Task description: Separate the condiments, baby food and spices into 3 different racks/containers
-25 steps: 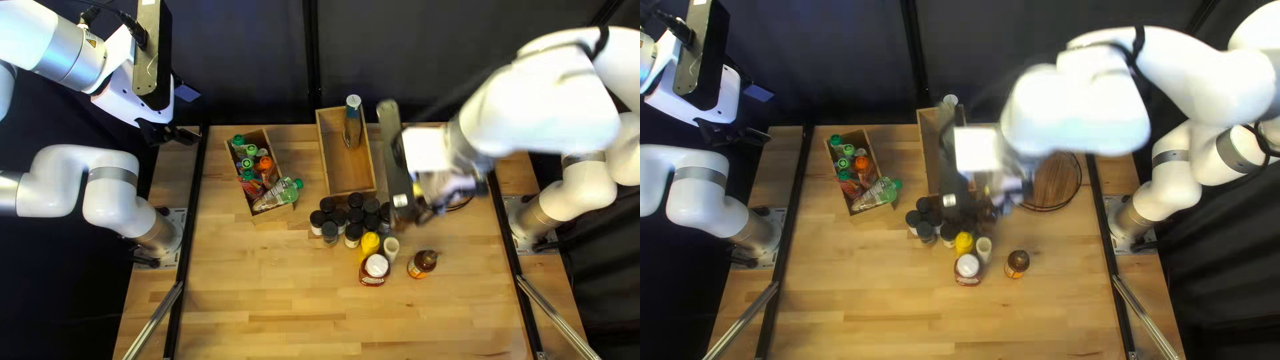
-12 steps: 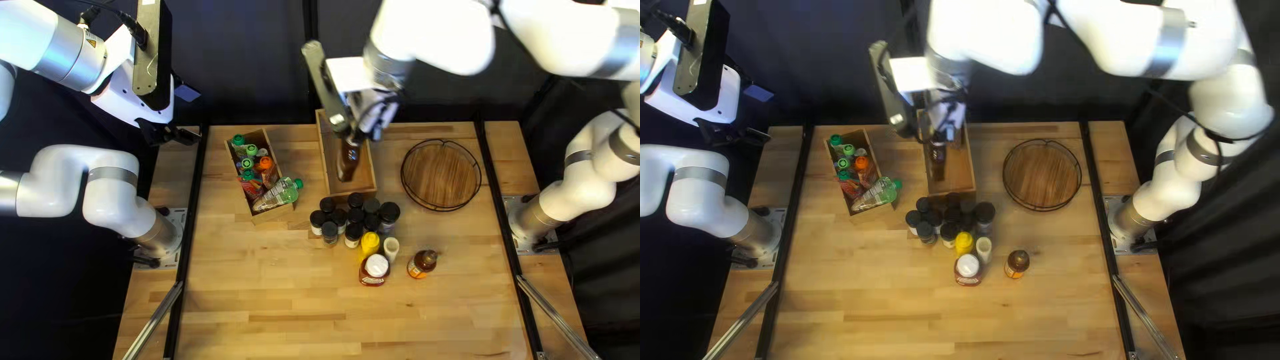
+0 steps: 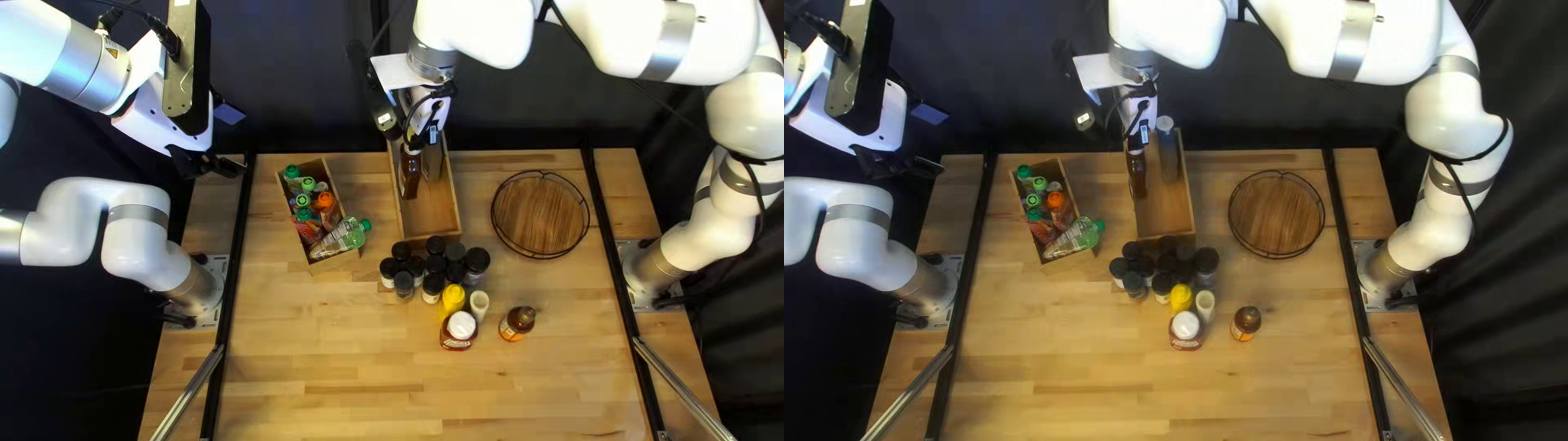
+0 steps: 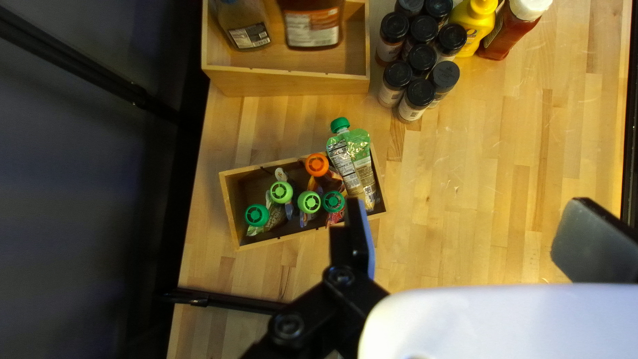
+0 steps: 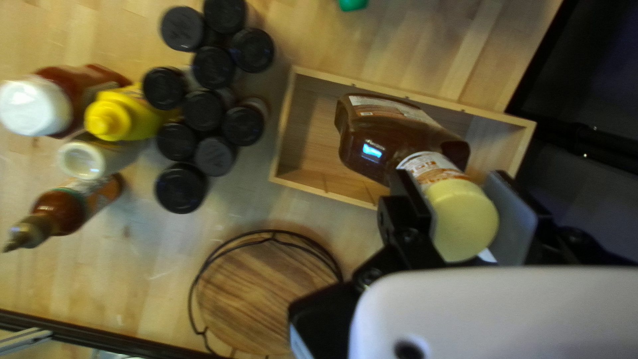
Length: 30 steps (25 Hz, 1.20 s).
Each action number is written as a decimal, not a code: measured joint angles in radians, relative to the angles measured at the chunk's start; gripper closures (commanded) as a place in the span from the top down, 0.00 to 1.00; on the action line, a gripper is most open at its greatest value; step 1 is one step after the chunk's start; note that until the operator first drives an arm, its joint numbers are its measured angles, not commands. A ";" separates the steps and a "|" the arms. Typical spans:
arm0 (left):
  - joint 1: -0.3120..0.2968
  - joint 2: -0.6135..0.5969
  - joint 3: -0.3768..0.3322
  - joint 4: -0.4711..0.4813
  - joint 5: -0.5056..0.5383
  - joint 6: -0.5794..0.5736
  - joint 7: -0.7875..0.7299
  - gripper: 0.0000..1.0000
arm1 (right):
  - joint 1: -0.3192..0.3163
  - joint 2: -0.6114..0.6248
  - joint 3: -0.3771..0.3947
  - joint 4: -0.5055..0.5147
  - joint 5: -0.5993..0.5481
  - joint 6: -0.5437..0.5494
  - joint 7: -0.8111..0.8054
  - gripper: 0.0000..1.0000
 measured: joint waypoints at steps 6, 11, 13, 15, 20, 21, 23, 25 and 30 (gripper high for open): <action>0.000 0.000 0.000 0.000 0.000 0.000 0.000 1.00 | -0.012 -0.044 -0.020 0.007 -0.026 -0.032 -0.007 0.00; 0.000 0.000 0.000 0.000 0.000 0.000 0.000 1.00 | -0.016 -0.093 -0.035 0.036 -0.047 -0.044 -0.005 0.00; 0.000 0.000 0.000 0.000 0.000 0.000 0.000 1.00 | -0.023 -0.116 -0.042 0.048 -0.052 -0.049 -0.007 0.00; 0.000 0.000 0.000 0.000 0.000 0.000 0.000 1.00 | -0.030 -0.134 -0.048 0.059 -0.054 -0.054 -0.011 0.00; 0.000 0.000 0.000 0.000 0.000 0.000 0.000 1.00 | -0.041 -0.179 -0.056 0.100 -0.057 -0.058 -0.019 0.00; 0.000 0.000 0.000 0.000 0.000 0.000 0.000 1.00 | -0.043 -0.187 -0.057 0.107 -0.057 -0.059 -0.020 0.00; 0.000 0.000 0.000 0.000 0.000 0.000 0.000 1.00 | -0.046 -0.201 -0.059 0.117 -0.056 -0.062 -0.021 0.00; 0.000 0.000 0.000 0.000 0.000 0.000 0.000 1.00 | -0.046 -0.214 -0.059 0.123 -0.054 -0.065 -0.021 0.00; 0.000 0.000 0.000 0.000 0.000 0.000 0.000 1.00 | -0.047 -0.246 -0.059 0.142 -0.051 -0.070 -0.021 0.16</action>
